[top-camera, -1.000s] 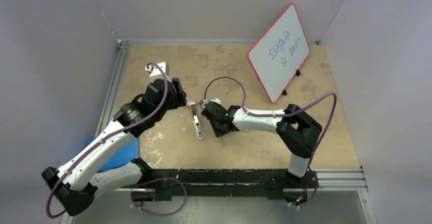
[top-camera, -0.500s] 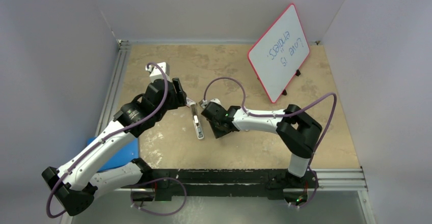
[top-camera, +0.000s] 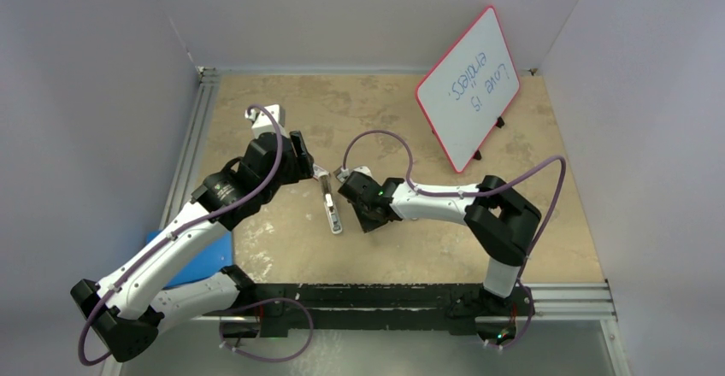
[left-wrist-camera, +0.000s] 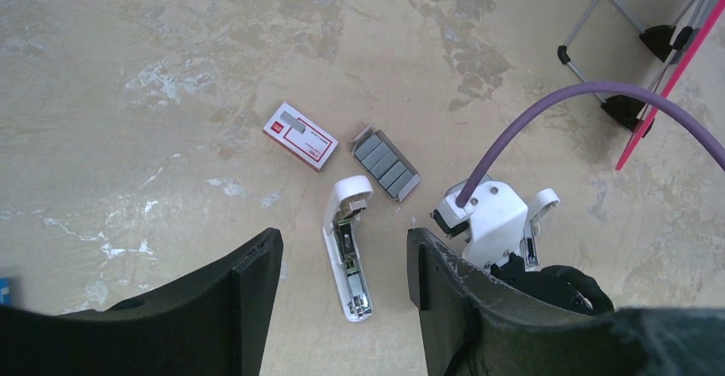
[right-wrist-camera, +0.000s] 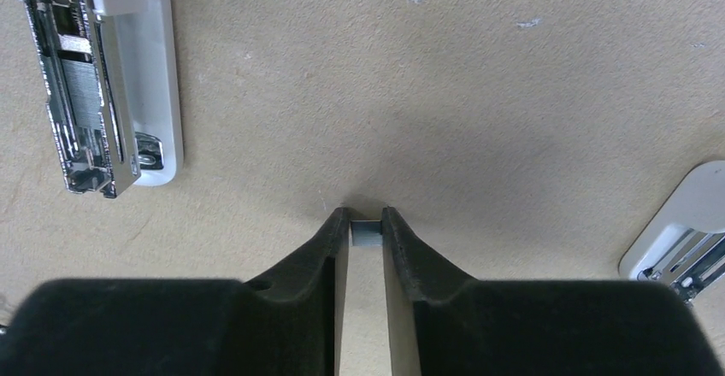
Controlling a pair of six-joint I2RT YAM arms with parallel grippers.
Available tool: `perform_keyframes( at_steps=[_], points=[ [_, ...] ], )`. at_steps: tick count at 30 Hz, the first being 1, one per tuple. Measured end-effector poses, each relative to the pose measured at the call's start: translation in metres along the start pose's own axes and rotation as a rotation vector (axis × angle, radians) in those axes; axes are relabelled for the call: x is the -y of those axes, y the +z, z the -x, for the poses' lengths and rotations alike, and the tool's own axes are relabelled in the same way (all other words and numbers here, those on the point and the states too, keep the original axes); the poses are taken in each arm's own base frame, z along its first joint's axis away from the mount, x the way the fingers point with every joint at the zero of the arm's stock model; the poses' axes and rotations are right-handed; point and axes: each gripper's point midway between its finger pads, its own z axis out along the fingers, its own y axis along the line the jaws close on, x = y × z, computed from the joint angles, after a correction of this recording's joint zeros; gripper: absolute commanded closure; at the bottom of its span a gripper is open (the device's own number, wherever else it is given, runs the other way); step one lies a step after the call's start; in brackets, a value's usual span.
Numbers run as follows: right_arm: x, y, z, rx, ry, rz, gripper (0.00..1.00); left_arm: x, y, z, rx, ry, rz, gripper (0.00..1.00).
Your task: Load the staples into the stapler
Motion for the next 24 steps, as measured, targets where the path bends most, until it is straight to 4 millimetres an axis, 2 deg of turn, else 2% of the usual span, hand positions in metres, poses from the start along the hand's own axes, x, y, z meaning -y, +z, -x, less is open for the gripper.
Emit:
perform_keyframes(
  at_steps=[2,5,11,24],
  points=[
    [-0.0004,0.0000,-0.0002,-0.001,0.004,0.001,0.68,-0.0001,0.0001,-0.0001,0.000,0.000,0.000,0.45],
    [-0.0009,0.0000,0.0002,0.001,0.011,0.002,0.68,-0.0001,0.0001,-0.0003,-0.001,0.000,0.000,0.45],
    [-0.0010,0.0000,0.0000,0.000,0.018,0.001,0.80,-0.0003,0.0004,-0.0010,-0.002,0.001,0.001,0.45],
    [0.0027,0.0004,0.0020,0.015,0.045,-0.026,0.86,-0.0001,0.0005,-0.0014,-0.004,0.002,0.000,0.45]
  ],
)
